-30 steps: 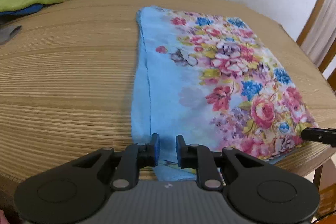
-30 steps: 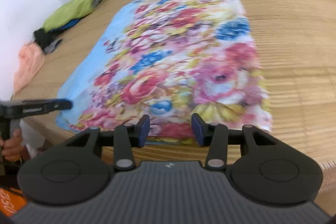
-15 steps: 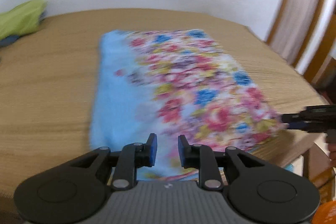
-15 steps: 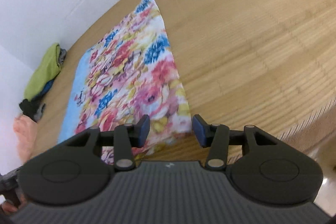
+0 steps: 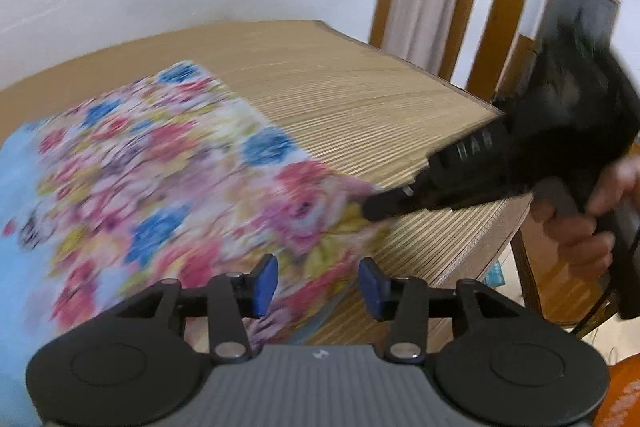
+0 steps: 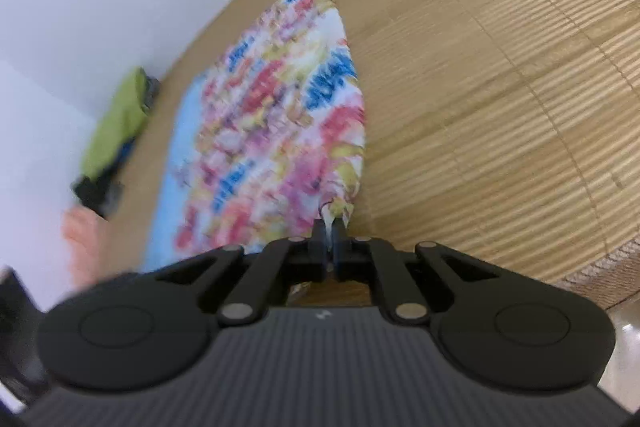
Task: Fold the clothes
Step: 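Grasp the folded scarf edge with the right gripper while the left gripper grasps its other end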
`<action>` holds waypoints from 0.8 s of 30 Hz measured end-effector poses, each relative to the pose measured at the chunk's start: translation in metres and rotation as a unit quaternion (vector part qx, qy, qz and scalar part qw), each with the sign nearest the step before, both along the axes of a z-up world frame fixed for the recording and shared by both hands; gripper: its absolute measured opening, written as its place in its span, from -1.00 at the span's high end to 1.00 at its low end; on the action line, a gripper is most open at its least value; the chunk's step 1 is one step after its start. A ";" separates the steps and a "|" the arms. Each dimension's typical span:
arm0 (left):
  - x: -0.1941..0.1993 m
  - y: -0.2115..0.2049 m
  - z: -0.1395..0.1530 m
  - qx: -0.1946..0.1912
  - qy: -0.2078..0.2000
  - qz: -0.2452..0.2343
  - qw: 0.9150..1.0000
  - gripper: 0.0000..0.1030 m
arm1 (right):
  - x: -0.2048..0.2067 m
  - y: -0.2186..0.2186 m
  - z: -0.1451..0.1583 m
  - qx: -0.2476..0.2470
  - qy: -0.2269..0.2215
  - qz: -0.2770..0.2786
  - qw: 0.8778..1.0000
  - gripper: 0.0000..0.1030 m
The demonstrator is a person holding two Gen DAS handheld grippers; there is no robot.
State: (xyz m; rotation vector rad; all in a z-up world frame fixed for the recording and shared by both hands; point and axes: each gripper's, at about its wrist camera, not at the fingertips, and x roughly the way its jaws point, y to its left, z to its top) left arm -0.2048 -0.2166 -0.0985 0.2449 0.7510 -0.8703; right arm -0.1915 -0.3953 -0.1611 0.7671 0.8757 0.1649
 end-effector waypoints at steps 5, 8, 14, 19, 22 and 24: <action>-0.005 -0.044 -0.009 0.019 -0.048 0.008 0.999 0.02 | 0.014 -0.003 0.018 0.007 -0.003 0.032 0.999 0.91; -0.005 -0.065 -0.018 0.037 -0.069 0.021 0.997 0.04 | 0.021 -0.003 0.021 0.022 0.002 0.056 0.998 0.91; 0.001 -0.088 -0.027 0.056 -0.062 0.077 0.993 0.28 | 0.038 -0.012 0.022 0.050 0.015 0.106 0.993 0.91; 0.006 -0.084 -0.016 0.026 -0.044 0.124 0.991 0.97 | 0.062 -0.023 0.024 0.060 0.029 0.167 0.984 0.90; 0.010 -0.080 -0.008 0.004 -0.032 0.150 0.988 0.99 | 0.075 -0.026 0.032 0.038 0.030 0.217 0.975 0.83; 0.012 -0.076 -0.003 -0.010 -0.024 0.168 0.985 0.99 | 0.089 -0.036 0.040 -0.005 0.015 0.204 0.979 0.71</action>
